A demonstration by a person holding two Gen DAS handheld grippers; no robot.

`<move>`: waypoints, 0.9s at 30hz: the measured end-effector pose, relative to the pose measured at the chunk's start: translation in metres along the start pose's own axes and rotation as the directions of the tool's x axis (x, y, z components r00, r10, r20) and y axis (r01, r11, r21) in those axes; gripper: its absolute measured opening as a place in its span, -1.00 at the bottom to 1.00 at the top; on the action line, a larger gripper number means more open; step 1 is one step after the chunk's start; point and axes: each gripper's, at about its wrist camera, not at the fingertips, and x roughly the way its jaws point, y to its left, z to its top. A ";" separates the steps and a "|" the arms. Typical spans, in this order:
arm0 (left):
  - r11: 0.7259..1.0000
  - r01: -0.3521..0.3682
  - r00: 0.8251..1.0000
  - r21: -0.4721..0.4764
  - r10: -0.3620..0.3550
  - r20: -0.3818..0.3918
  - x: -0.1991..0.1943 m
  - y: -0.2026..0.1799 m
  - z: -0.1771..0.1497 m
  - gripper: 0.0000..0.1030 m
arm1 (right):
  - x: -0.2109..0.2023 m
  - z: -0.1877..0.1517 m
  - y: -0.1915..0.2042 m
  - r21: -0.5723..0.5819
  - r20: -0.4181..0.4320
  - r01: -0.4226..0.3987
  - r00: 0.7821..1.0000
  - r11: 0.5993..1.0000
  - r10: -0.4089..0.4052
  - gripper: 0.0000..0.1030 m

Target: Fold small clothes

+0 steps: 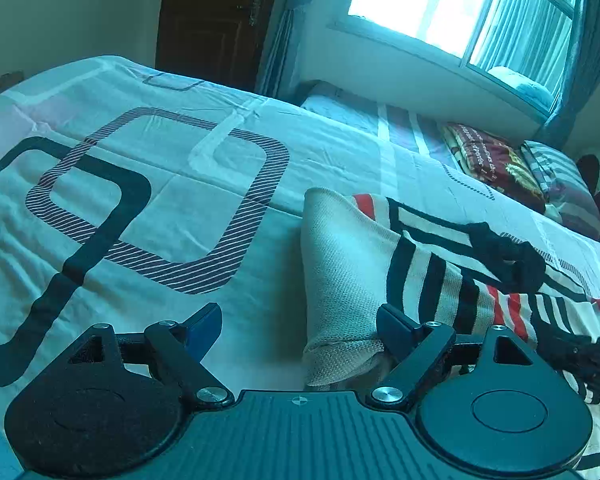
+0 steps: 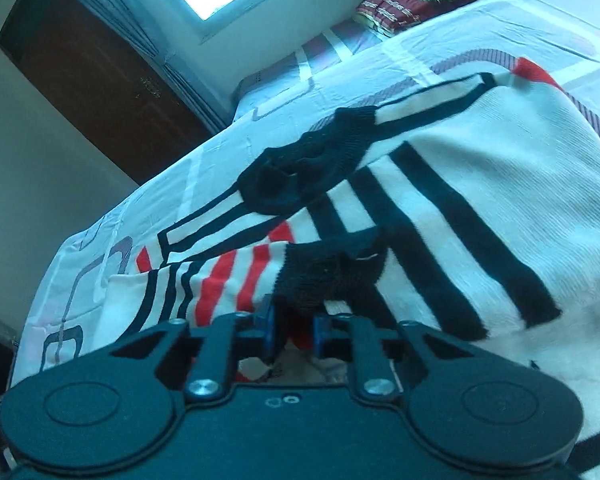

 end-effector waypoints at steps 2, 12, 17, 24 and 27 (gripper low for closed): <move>1.000 0.004 1.000 0.003 -0.004 0.009 0.002 -0.001 0.000 0.63 | -0.004 0.004 0.009 -0.050 0.037 0.018 0.999 0.999 -0.016 -0.79; 0.997 0.080 0.996 -0.008 -0.081 -0.044 0.031 -0.035 0.007 0.63 | -0.066 0.020 0.002 -0.273 0.298 0.274 0.935 0.922 -0.190 -0.82; 0.997 0.076 0.986 -0.004 -0.076 -0.147 0.063 -0.051 -0.004 0.63 | -0.042 0.011 -0.050 -0.184 0.188 0.378 0.919 0.907 -0.345 -0.82; 0.998 0.061 0.993 0.022 -0.059 -0.103 0.061 -0.056 -0.012 0.07 | -0.049 0.018 -0.074 -0.057 0.129 0.249 0.962 0.967 -0.240 -0.37; 0.996 0.090 0.991 -0.011 -0.091 -0.101 0.059 -0.054 -0.011 -0.45 | -0.051 0.020 -0.088 0.026 0.114 0.196 0.974 0.980 -0.198 -0.38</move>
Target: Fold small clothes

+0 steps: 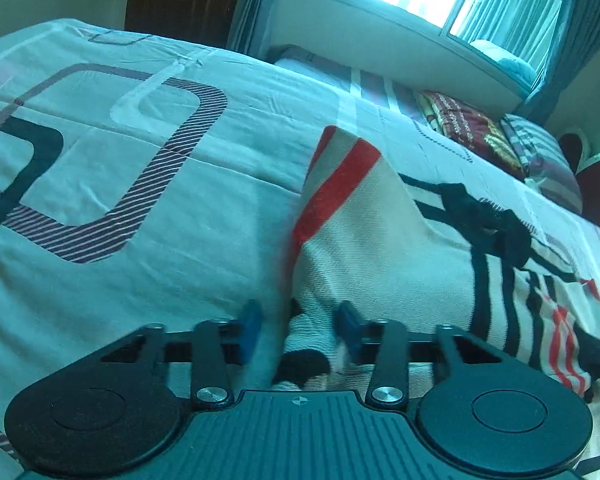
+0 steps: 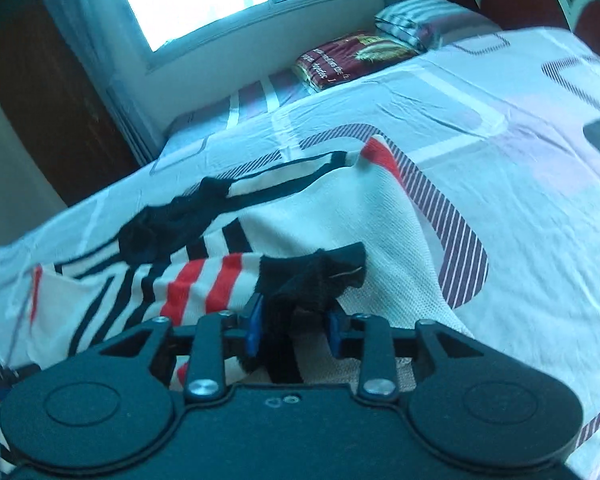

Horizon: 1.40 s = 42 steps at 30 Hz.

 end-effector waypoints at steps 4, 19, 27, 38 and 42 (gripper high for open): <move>1.000 -0.016 0.999 -0.017 0.017 0.037 -0.008 -0.002 -0.004 -0.70 | 0.001 -0.001 0.013 -0.063 0.016 -0.027 0.999 0.998 0.028 -0.76; 0.999 -0.037 0.999 -0.008 0.037 0.035 -0.007 -0.012 0.023 0.25 | -0.011 0.014 0.000 -0.131 0.108 0.128 0.988 0.983 -0.114 -0.14; 0.997 -0.073 0.997 -0.005 0.073 0.021 0.044 -0.019 0.057 -0.19 | 0.009 0.017 0.030 -0.230 0.111 0.094 0.991 0.969 -0.069 -0.01; 0.983 -0.182 0.980 -0.005 0.182 0.079 0.080 -0.017 0.079 -0.22 | 0.046 0.004 0.042 -0.401 0.077 0.181 0.984 0.898 -0.164 -0.05; 0.985 -0.174 0.976 -0.012 0.174 0.130 0.044 -0.019 0.071 -0.22 | 0.016 0.008 0.050 -0.391 0.106 0.116 0.991 0.913 -0.080 -0.05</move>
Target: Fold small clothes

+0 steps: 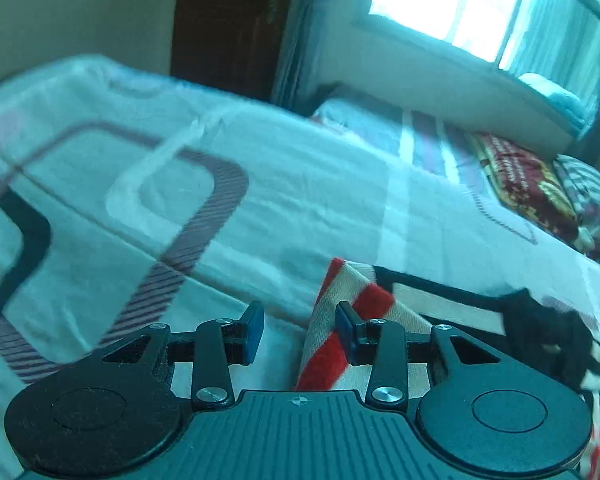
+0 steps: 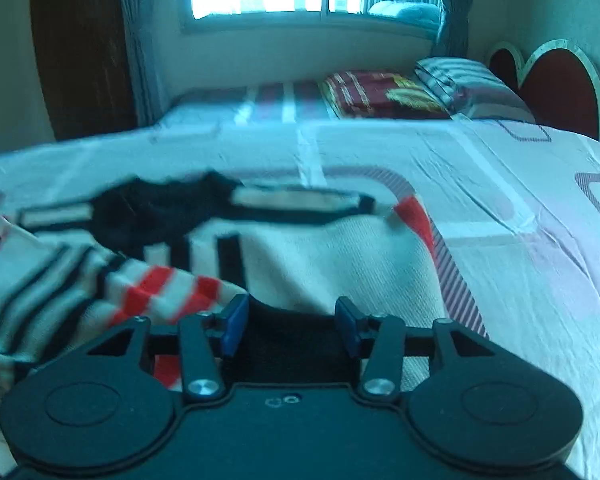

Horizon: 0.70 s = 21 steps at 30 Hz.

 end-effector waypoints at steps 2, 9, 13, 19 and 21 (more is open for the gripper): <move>0.997 0.043 0.999 0.071 -0.045 0.023 -0.026 -0.006 -0.013 -0.22 | -0.012 -0.002 0.004 -0.007 0.010 -0.030 1.000 1.000 0.030 -0.05; 0.952 0.182 0.983 0.246 -0.179 -0.035 -0.070 -0.055 -0.074 -0.22 | -0.015 -0.009 0.037 -0.026 -0.032 -0.138 0.990 0.990 0.137 -0.05; 0.943 0.161 0.987 0.291 -0.151 -0.055 -0.073 -0.067 -0.097 -0.19 | -0.011 -0.018 0.054 -0.106 -0.084 -0.148 0.987 0.983 0.139 0.00; 0.940 0.142 0.990 0.309 -0.137 -0.039 -0.082 -0.056 -0.106 0.02 | -0.005 -0.030 0.009 -0.028 -0.099 -0.053 0.994 0.998 0.050 0.30; 0.942 0.131 0.991 0.308 -0.124 -0.043 -0.083 -0.060 -0.106 0.02 | -0.005 -0.032 0.009 -0.044 -0.098 -0.046 0.994 0.998 0.041 0.30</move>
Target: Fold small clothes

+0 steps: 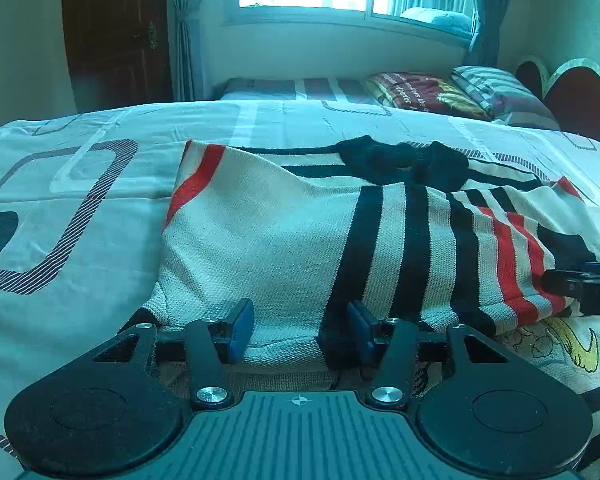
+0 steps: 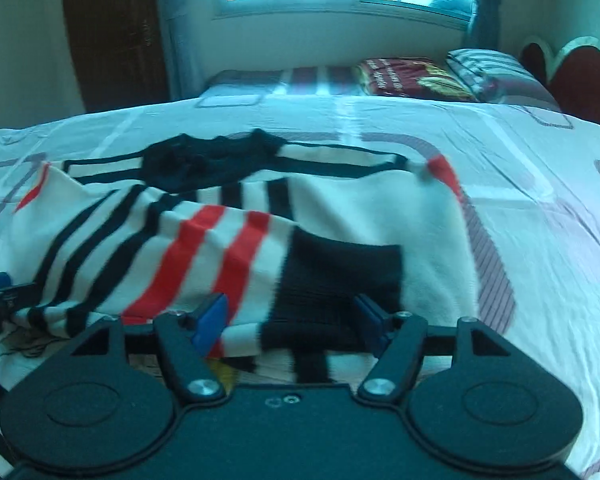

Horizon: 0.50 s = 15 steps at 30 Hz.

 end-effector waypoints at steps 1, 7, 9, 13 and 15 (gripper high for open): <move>1.000 -0.007 1.000 -0.006 0.007 -0.009 0.000 -0.001 0.002 0.02 | 0.000 0.001 0.002 -0.009 -0.004 0.009 1.000 1.000 -0.009 0.30; 0.999 0.019 1.000 -0.030 -0.019 -0.012 -0.019 -0.012 0.003 0.02 | -0.034 0.007 0.008 0.027 0.062 -0.037 0.997 0.999 0.035 0.04; 0.999 0.002 1.000 -0.035 -0.003 -0.028 -0.015 -0.015 -0.001 0.02 | -0.037 0.003 0.015 0.028 0.055 -0.074 0.996 0.997 0.073 0.03; 0.999 -0.032 0.999 -0.013 0.031 -0.026 -0.009 -0.020 -0.006 0.04 | -0.026 -0.007 0.029 -0.019 0.005 -0.071 0.997 0.997 0.071 0.02; 0.999 -0.038 0.999 -0.012 0.038 -0.023 -0.008 -0.021 -0.007 0.06 | -0.014 -0.014 0.029 -0.043 -0.030 -0.034 0.999 0.998 0.033 0.02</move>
